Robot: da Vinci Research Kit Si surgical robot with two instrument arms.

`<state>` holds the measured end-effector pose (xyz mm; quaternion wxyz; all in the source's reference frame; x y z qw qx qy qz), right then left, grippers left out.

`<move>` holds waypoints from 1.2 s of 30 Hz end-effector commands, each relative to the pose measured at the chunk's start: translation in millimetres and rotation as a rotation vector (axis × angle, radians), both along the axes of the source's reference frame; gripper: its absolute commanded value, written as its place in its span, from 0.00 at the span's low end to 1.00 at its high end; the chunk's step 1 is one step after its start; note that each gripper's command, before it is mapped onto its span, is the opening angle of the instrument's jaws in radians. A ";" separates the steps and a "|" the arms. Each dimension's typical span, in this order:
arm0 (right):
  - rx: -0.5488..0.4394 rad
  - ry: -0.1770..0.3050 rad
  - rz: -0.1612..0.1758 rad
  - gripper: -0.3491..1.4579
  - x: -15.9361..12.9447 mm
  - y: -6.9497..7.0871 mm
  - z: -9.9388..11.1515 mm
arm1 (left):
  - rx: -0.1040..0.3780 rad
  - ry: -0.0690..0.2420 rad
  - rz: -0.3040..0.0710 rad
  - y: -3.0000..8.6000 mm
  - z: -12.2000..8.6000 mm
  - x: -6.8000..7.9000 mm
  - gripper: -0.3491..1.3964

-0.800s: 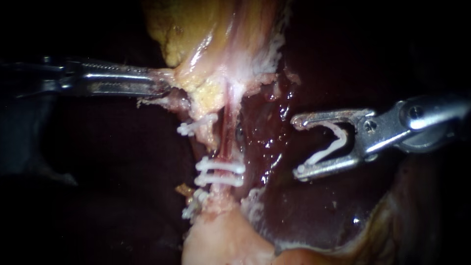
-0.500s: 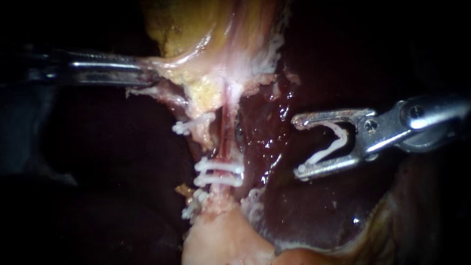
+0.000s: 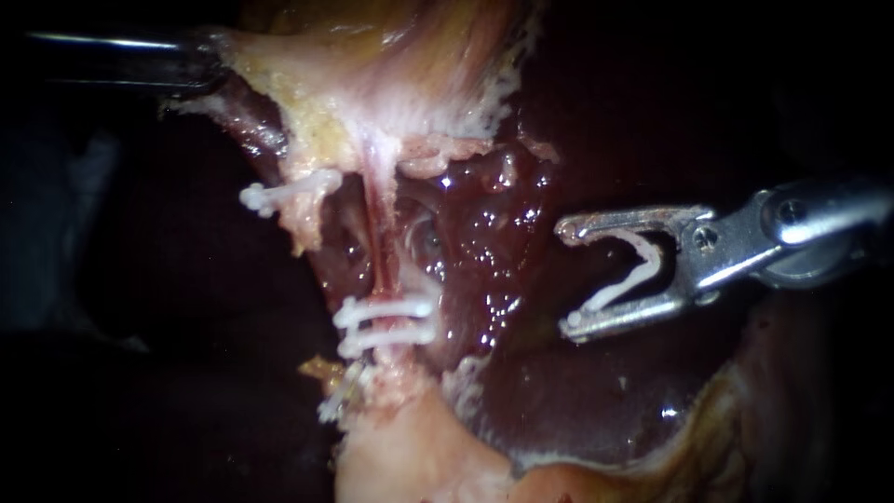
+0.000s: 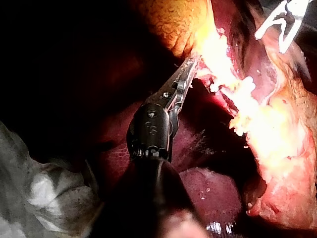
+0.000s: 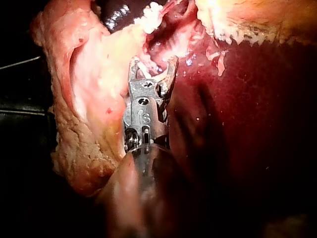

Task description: Clipping third clip right tube

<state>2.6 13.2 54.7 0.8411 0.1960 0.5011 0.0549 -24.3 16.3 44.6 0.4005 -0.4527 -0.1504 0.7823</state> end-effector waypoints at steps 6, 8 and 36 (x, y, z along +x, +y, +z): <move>0.062 -0.011 0.029 0.47 1.7 0.1 0.2 | -0.003 0.002 -0.002 -0.3 0.2 -0.2 0.00; 0.106 -0.020 0.050 0.47 2.8 0.2 0.4 | -0.004 0.002 -0.002 -0.3 0.3 -0.2 0.00; 0.325 0.088 0.158 0.47 15.8 1.3 6.6 | -0.008 0.007 -0.008 -0.6 0.6 -0.8 0.00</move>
